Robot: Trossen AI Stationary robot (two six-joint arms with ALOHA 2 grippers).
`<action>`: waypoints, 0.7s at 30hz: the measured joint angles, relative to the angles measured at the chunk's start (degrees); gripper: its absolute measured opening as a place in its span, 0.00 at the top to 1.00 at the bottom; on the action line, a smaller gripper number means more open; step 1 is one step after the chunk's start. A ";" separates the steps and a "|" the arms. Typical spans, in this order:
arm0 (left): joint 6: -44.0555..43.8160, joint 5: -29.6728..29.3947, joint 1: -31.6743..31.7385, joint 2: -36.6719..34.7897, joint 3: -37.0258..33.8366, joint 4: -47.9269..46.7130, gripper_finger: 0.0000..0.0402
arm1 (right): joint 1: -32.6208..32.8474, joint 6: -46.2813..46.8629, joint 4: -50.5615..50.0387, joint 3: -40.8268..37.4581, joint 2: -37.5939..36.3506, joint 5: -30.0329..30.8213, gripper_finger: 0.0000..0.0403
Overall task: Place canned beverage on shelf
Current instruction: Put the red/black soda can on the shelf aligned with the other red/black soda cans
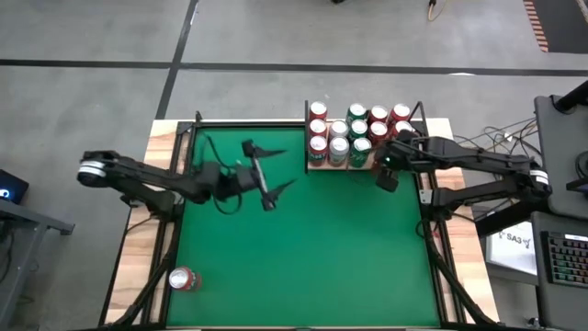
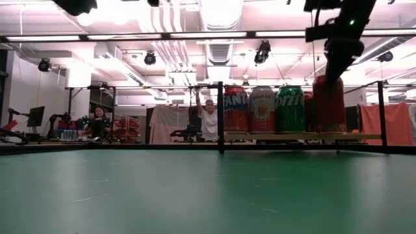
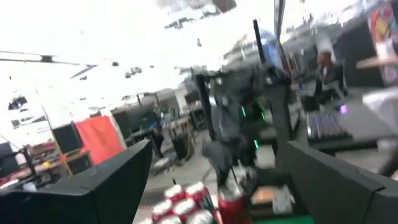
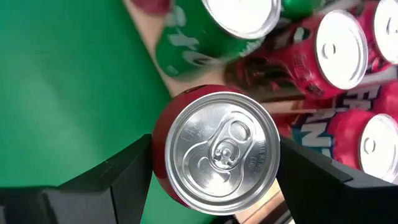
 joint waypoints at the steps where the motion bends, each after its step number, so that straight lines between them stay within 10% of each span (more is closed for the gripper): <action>1: -0.66 1.26 1.21 -1.59 -0.46 -0.02 0.13 | -0.82 -0.17 0.16 -0.15 0.26 -0.05 0.31; 21: 2.82 -5.09 6.41 -9.04 -4.04 -3.43 0.13 | -5.28 -1.30 4.53 0.94 4.85 -0.13 0.31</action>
